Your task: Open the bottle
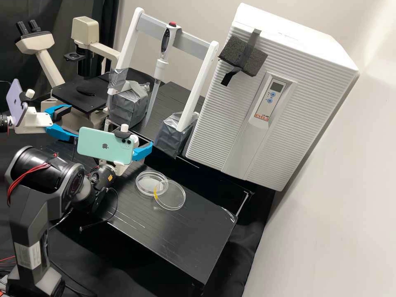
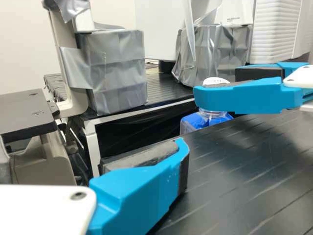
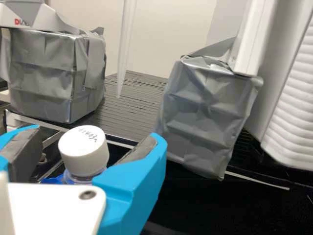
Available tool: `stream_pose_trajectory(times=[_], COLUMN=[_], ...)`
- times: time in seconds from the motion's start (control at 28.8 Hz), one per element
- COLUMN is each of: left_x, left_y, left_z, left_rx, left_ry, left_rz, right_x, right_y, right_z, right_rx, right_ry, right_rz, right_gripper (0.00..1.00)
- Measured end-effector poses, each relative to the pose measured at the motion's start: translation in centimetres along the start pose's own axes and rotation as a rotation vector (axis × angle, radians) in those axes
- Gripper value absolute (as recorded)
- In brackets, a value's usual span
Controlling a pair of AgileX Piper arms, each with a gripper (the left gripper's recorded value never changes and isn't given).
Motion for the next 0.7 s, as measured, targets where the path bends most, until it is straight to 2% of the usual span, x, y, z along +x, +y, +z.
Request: stream_pose_trajectory(times=[0.42, 0.7], left_x=[0.07, 0.07], left_y=[0.04, 0.04], left_z=[-0.03, -0.03], left_rx=[0.001, 0.001], left_ry=[0.002, 0.002], left_rz=[-0.004, -0.004], right_x=[0.00, -0.04], right_y=[-0.08, -0.58], right_z=[-0.11, -0.77], right_rx=[-0.001, 0.000], right_ry=[0.005, 0.029], right_rz=[-0.004, -0.021], right_gripper=[0.00, 0.00])
